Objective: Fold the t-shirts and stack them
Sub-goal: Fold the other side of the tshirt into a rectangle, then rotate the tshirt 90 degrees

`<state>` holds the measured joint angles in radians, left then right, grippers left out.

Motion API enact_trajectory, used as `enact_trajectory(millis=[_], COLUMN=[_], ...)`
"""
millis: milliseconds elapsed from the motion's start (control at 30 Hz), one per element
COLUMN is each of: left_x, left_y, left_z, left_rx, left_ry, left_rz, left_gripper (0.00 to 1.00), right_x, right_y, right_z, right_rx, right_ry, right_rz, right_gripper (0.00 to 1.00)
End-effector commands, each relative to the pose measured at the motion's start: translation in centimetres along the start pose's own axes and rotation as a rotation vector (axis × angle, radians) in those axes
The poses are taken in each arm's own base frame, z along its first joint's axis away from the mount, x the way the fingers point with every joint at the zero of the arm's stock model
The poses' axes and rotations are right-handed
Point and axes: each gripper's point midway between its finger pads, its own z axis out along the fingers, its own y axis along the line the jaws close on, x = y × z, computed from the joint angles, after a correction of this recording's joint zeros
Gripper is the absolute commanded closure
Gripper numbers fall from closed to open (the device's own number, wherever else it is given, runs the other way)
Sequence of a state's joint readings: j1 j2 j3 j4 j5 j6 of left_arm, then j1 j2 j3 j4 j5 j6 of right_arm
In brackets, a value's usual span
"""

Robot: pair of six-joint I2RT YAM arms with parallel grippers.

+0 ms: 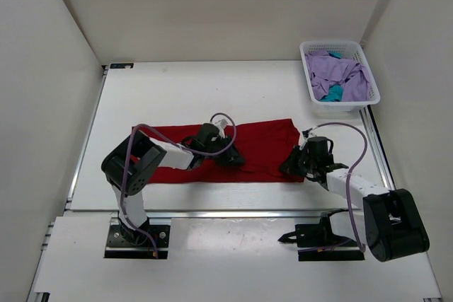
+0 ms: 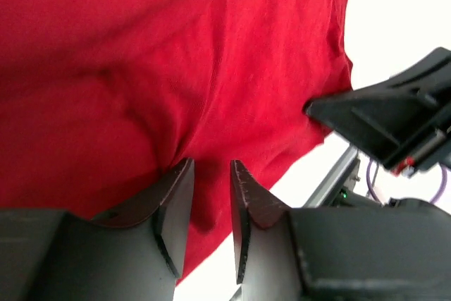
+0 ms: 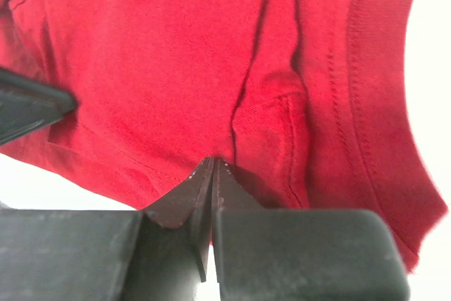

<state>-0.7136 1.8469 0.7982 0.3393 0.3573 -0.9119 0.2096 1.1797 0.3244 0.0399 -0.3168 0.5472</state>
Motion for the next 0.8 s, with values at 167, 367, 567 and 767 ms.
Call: enact_trajectory(millis=[167, 367, 567, 767], left_x=[0.6, -0.4, -0.1, -1.2], left_y=[-4.8, -5.3, -2.1, 0.5], left_z=[-4.3, -7.5, -9.9, -12.8], left_rx=[0.146, 0.120, 0.060, 0.002], left_ry=[-0.028, -0.109, -0.118, -0.177], left_rz=[0.080, 0.155, 0.145, 0.146], left_gripper=[0.53, 0.53, 0.49, 0.48], right_x=[-3.5, -4.6, -7.8, -12.2], right_y=[2.7, 6.2, 6.6, 6.7], right_z=[-1.8, 0.2, 6.8, 14.1], right_rx=[0.022, -0.058, -0.015, 0.063], right_ry=[-0.064, -0.068, -0.046, 0.083], right_rz=[-0.065, -0.098, -0.123, -0.182], right_gripper=[1.00, 1.00, 1.00, 1.00])
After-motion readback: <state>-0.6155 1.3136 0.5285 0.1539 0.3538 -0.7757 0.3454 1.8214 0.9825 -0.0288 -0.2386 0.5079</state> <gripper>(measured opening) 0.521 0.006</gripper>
